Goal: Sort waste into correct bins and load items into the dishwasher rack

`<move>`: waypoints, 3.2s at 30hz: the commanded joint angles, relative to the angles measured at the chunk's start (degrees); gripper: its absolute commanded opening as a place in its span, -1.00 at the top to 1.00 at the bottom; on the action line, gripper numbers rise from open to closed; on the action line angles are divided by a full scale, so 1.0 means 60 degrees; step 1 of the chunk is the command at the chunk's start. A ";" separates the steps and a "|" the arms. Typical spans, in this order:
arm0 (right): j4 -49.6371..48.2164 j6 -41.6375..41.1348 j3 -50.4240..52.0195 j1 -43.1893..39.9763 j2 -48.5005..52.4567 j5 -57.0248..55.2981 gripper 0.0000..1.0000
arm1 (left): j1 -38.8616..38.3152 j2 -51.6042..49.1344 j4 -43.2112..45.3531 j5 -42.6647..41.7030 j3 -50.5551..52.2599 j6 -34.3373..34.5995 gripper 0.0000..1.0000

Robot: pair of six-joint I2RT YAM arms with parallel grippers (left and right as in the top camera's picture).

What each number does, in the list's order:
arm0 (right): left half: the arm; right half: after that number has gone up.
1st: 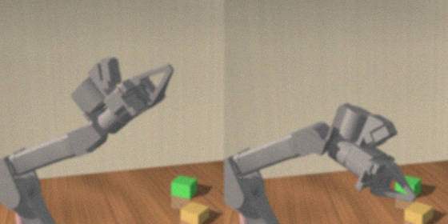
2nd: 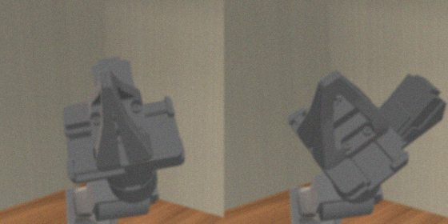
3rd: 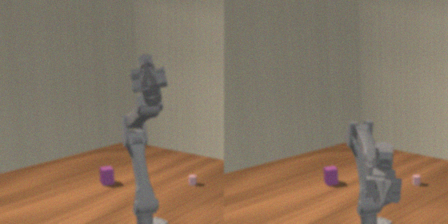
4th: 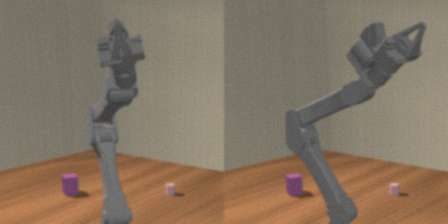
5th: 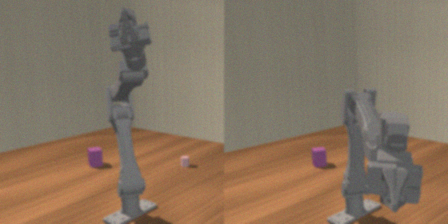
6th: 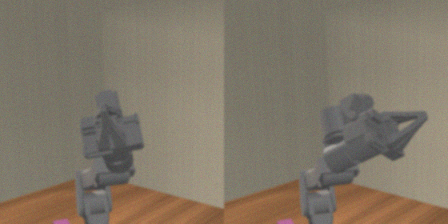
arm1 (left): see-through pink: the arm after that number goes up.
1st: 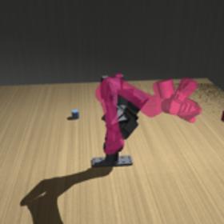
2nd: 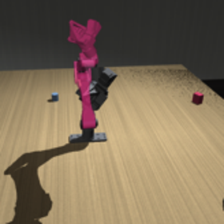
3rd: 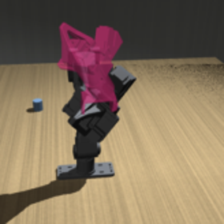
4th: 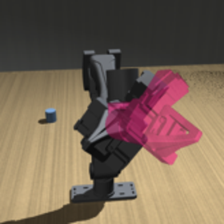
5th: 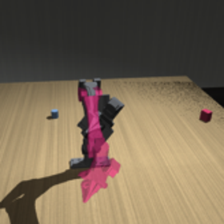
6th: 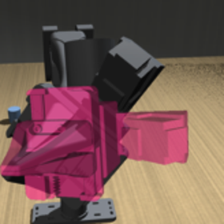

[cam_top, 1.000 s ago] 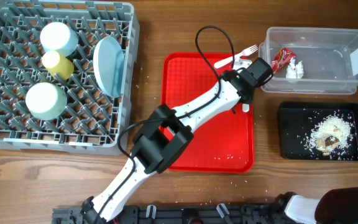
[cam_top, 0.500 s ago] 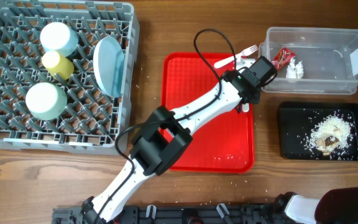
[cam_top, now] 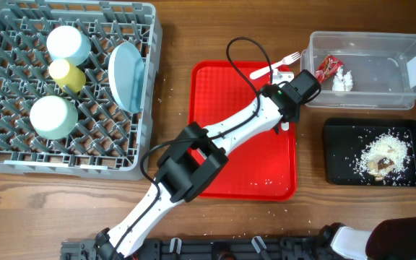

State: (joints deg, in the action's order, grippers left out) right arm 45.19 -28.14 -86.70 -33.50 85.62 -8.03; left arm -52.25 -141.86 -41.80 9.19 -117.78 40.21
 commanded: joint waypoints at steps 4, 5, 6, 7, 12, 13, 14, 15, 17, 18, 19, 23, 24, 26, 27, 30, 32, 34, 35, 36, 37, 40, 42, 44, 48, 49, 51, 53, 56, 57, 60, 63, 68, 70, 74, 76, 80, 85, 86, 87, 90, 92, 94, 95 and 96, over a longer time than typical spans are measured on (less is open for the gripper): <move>-0.0022 0.0168 -0.0040 -0.0036 0.0044 -0.0189 -1.00 | 0.0022 -0.0984 -0.0732 0.1719 0.0215 0.0127 0.15; -0.0022 0.0168 -0.0040 -0.0036 0.0044 -0.0189 -1.00 | 0.0062 -0.0980 -0.0878 0.1872 0.0215 0.0127 0.13; -0.0022 0.0168 -0.0040 -0.0036 0.0044 -0.0189 -1.00 | 0.0124 -0.0980 -0.0965 0.1909 0.0215 0.0127 0.13; -0.0022 0.0164 -0.0040 -0.0036 0.0044 -0.0189 -1.00 | 0.0219 -0.0980 -0.0973 0.1840 0.0215 0.0124 0.13; -0.0022 0.0168 -0.0040 -0.0036 0.0044 -0.0189 -1.00 | 0.0379 -0.0980 -0.2080 0.0863 0.0215 -0.0452 0.03; -0.0022 0.0168 -0.0040 -0.0036 0.0044 -0.0189 -1.00 | 0.0379 -0.0980 -0.2251 0.0670 0.0215 -0.0801 0.03; -0.0022 0.0168 -0.0040 -0.0036 0.0044 -0.0189 -1.00 | 0.0379 -0.0980 -0.2295 0.0270 0.0215 -0.1133 0.03; -0.0022 0.0168 -0.0040 -0.0036 0.0044 -0.0189 -1.00 | 0.0379 -0.0984 -0.2291 0.0069 0.0215 -0.1173 0.01; -0.0022 0.0164 -0.0040 -0.0036 0.0044 -0.0189 -1.00 | 0.0379 -0.0987 -0.2113 0.0066 0.0219 -0.1173 0.21; -0.0022 0.0168 -0.0040 -0.0036 0.0044 -0.0189 -1.00 | 0.0379 -0.0987 -0.2120 0.0033 0.0219 -0.1177 0.30; -0.0022 0.0168 -0.0040 -0.0036 0.0044 -0.0189 -1.00 | 0.0379 -0.0987 -0.2160 -0.0084 0.0219 -0.1177 0.37; -0.0022 0.0168 -0.0040 -0.0036 0.0044 -0.0189 -1.00 | 0.0372 -0.0987 -0.2259 -0.0357 0.0219 -0.1173 0.63; -0.0022 0.0164 -0.0040 -0.0036 0.0044 -0.0189 -1.00 | 0.0372 -0.0987 -0.2259 -0.0357 0.0219 -0.1173 0.64; -0.0022 0.0168 -0.0040 -0.0036 0.0044 -0.0189 -1.00 | 0.0372 -0.0987 -0.2255 -0.0357 0.0219 -0.1173 0.63; -0.0022 0.0168 -0.0040 -0.0036 0.0044 -0.0189 -1.00 | 0.0372 -0.0987 -0.2259 -0.0353 0.0219 -0.1169 0.62; -0.0022 0.0168 -0.0040 -0.0036 0.0044 -0.0189 -1.00 | 0.0372 -0.0980 -0.2259 -0.0353 0.0215 -0.1166 0.77; -0.0022 0.0164 -0.0040 -0.0036 0.0044 -0.0189 -1.00 | 0.0379 -0.0969 -0.2259 -0.0353 0.0215 -0.1169 0.78; -0.0022 0.0168 -0.0040 -0.0036 0.0044 -0.0189 -1.00 | 0.0379 -0.0962 -0.2244 -0.0353 0.0215 -0.1169 0.88; -0.0022 0.0168 -0.0040 -0.0036 0.0044 -0.0189 -1.00 | 0.0379 -0.0962 -0.2240 -0.0353 0.0215 -0.1169 0.92; -0.0022 0.0168 -0.0040 -0.0036 0.0044 -0.0189 -1.00 | 0.0379 -0.0954 -0.2240 -0.0353 0.0215 -0.1169 0.92; -0.0022 0.0168 -0.0040 -0.0036 0.0044 -0.0189 -1.00 | 0.0379 -0.0925 -0.2244 -0.0353 0.0215 -0.1169 0.91; -0.0022 0.0164 -0.0040 -0.0036 0.0044 -0.0189 -1.00 | 0.0379 -0.0667 -0.2255 -0.0353 0.0215 -0.1169 0.88; -0.0022 0.0168 -0.0040 -0.0036 0.0044 -0.0189 -1.00 | 0.0379 -0.0477 -0.2142 -0.0353 0.0215 -0.1169 0.79; -0.0022 0.0168 -0.0040 -0.0036 0.0044 -0.0189 -1.00 | 0.0379 -0.0481 -0.1920 -0.0353 0.0215 -0.1166 0.60; -0.0022 0.0168 -0.0040 -0.0036 0.0044 -0.0189 -1.00 | 0.0379 -0.0481 -0.1421 -0.1151 0.0215 -0.1158 0.29; -0.0022 0.0171 -0.0040 -0.0036 0.0044 -0.0189 -1.00 | 0.0379 -0.0481 -0.1206 -0.1763 0.0215 -0.1155 0.21; -0.0022 0.0168 -0.0040 -0.0036 0.0044 -0.0189 -1.00 | 0.0379 -0.0481 -0.0849 -0.1851 0.0215 -0.1126 0.16; -0.0022 0.0168 -0.0040 -0.0036 0.0044 -0.0189 -1.00 | 0.0390 -0.0401 -0.0787 -0.1851 0.0215 -0.1126 0.17; -0.0022 0.0168 -0.0040 -0.0036 0.0044 -0.0189 -1.00 | 0.0368 -0.0200 -0.0586 -0.1847 0.0215 -0.1122 0.17; -0.0022 0.0168 -0.0040 -0.0036 0.0044 -0.0189 -1.00 | 0.0310 -0.0200 -0.0404 -0.1789 0.0215 -0.1118 0.17; -0.0022 0.0164 -0.0040 -0.0036 0.0044 -0.0189 -1.00 | -0.0073 -0.0233 -0.0222 0.0058 0.0219 -0.0801 0.17; -0.0022 0.0168 -0.0040 -0.0036 0.0044 -0.0189 -1.00 | -0.0419 -0.0240 0.0066 0.1424 0.0219 -0.0798 0.17; -0.0022 0.0164 -0.0040 -0.0036 0.0044 -0.0189 -1.00 | -0.0459 -0.0627 0.0860 0.1665 0.0219 -0.0790 0.18; -0.0022 0.0164 -0.0040 -0.0036 0.0044 -0.0189 -1.00 | -0.0459 -0.0863 0.1213 0.1698 0.0219 -0.0798 0.17; -0.0022 0.0168 -0.0040 -0.0036 0.0044 -0.0189 -1.00 | -0.0459 -0.0936 0.1483 0.1738 0.0219 -0.0801 0.40; -0.0022 0.0164 -0.0040 -0.0036 0.0044 -0.0189 -1.00 | -0.0463 -0.0991 0.1468 0.1734 0.0219 -0.0801 0.41; -0.0022 0.0168 -0.0040 -0.0036 0.0044 -0.0189 -1.00 | -0.0514 -0.1162 0.1290 0.1727 0.0219 -0.0794 0.38; -0.0022 0.0168 -0.0040 -0.0036 0.0044 -0.0189 -1.00 | -0.0532 -0.1147 0.1293 0.1730 0.0215 -0.0801 0.73; -0.0022 0.0168 -0.0040 -0.0036 0.0044 -0.0189 -1.00 | -0.0532 -0.1144 0.1297 0.1730 0.0215 -0.0798 0.83; -0.0022 0.0168 -0.0040 -0.0036 0.0044 -0.0189 -1.00 | -0.0532 -0.1144 0.1297 0.1727 0.0215 -0.0798 0.79; -0.0022 0.0164 -0.0040 -0.0036 0.0044 -0.0189 -1.00 | -0.0532 -0.1126 0.1304 0.1730 0.0215 -0.0801 0.76; -0.0022 0.0164 -0.0040 -0.0036 0.0044 -0.0189 -1.00 | -0.0521 -0.1107 0.1413 0.1738 0.0215 -0.0805 0.86; -0.0022 0.0168 -0.0040 -0.0036 0.0044 -0.0189 -1.00 | -0.0492 -0.1107 0.1738 0.1734 0.0215 -0.0809 0.35; -0.0022 0.0164 -0.0040 -0.0036 0.0044 -0.0189 -0.99 | -0.0484 -0.1107 0.1876 0.1727 0.0215 -0.0805 0.38; -0.0022 0.0164 -0.0040 -0.0036 0.0044 -0.0189 -1.00 | -0.0488 -0.1107 0.1942 0.1723 0.0215 -0.0805 0.28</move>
State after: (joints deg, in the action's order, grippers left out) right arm 45.19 -28.14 -86.70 -33.50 85.62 -8.03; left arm -55.18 -144.70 -30.74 21.69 -117.58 35.03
